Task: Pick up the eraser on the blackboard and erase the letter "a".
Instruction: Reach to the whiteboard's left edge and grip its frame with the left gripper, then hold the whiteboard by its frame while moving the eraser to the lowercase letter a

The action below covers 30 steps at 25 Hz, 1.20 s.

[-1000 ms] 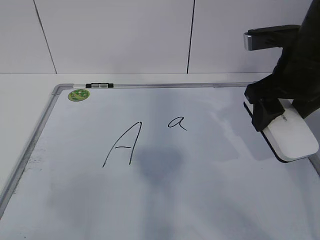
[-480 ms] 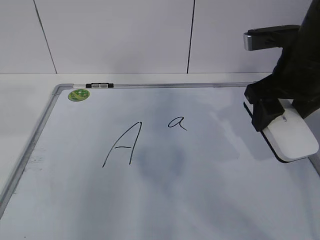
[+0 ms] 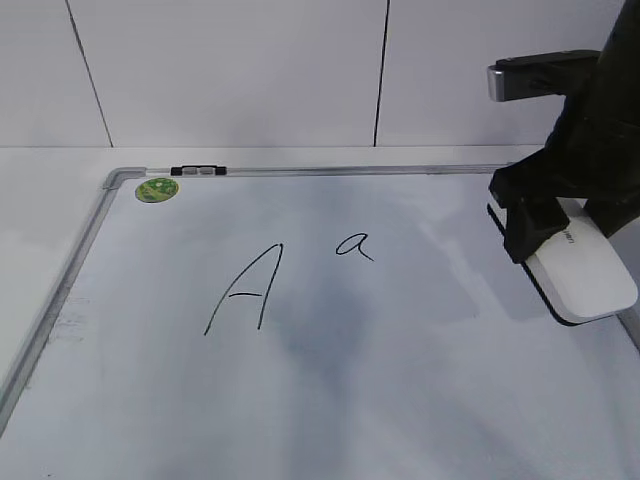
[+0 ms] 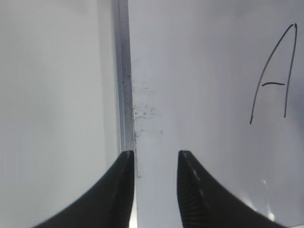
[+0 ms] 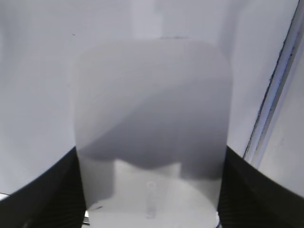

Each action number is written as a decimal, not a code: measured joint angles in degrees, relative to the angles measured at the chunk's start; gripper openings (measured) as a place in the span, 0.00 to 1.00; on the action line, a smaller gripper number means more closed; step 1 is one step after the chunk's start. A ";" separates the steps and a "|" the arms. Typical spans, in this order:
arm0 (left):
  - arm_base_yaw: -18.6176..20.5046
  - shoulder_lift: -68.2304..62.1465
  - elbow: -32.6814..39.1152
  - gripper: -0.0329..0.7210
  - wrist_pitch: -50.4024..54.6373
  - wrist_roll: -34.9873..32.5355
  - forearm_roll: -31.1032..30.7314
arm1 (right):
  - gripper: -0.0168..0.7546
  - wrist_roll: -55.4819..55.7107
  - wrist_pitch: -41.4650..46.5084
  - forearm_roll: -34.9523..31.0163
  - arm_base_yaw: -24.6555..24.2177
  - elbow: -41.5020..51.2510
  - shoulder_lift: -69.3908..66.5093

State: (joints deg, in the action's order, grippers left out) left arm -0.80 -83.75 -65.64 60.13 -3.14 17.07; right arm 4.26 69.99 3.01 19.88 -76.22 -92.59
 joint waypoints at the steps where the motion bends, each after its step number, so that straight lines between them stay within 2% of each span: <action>1: 0.00 -1.37 -0.24 0.35 -0.81 0.00 0.00 | 0.71 0.00 0.00 0.00 0.00 0.00 0.00; 18: 0.00 -21.68 -10.72 0.35 -3.32 -1.41 -0.64 | 0.71 0.00 0.00 -1.39 0.00 0.00 0.00; 30: 0.00 -29.72 -11.42 0.35 -3.08 -1.45 -0.64 | 0.71 -0.30 0.00 -1.52 0.00 0.00 0.00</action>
State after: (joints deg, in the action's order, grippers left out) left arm -0.80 -113.47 -77.06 57.05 -4.58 16.43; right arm 3.96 69.99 1.49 19.88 -76.22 -92.59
